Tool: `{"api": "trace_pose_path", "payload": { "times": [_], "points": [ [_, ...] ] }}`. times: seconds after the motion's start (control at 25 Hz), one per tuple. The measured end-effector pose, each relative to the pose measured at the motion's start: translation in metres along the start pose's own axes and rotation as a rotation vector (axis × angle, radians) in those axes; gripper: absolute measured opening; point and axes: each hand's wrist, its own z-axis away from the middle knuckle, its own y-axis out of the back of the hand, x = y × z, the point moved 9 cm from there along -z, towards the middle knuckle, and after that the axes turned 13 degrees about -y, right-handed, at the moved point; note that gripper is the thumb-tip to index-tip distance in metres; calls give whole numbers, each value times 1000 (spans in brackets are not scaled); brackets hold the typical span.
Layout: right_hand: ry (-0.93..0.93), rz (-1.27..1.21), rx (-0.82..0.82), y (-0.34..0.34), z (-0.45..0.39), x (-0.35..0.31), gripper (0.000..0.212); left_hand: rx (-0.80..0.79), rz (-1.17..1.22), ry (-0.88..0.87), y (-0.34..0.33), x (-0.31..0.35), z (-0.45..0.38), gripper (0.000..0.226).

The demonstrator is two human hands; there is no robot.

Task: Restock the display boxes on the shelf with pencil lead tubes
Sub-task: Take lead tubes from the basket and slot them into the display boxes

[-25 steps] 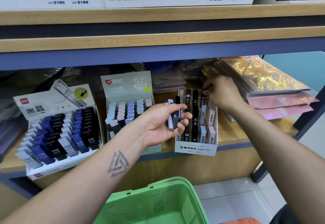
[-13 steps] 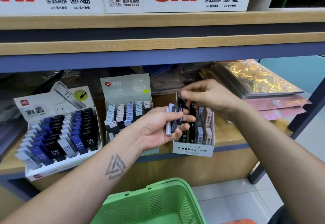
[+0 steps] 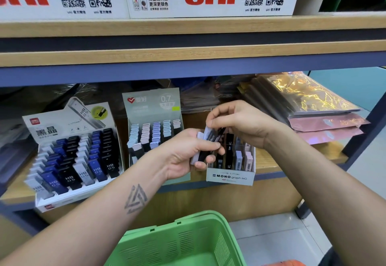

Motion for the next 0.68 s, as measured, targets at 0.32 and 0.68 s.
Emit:
{"api": "trace_pose_path", "payload": {
  "times": [0.32,0.68],
  "points": [
    [101,-295,308,64,10,3,11,220,60,32,21,-3,-3,11],
    [108,-110,101,49,25,8,34,281,2,-107,22,1,-8,18]
  ]
}}
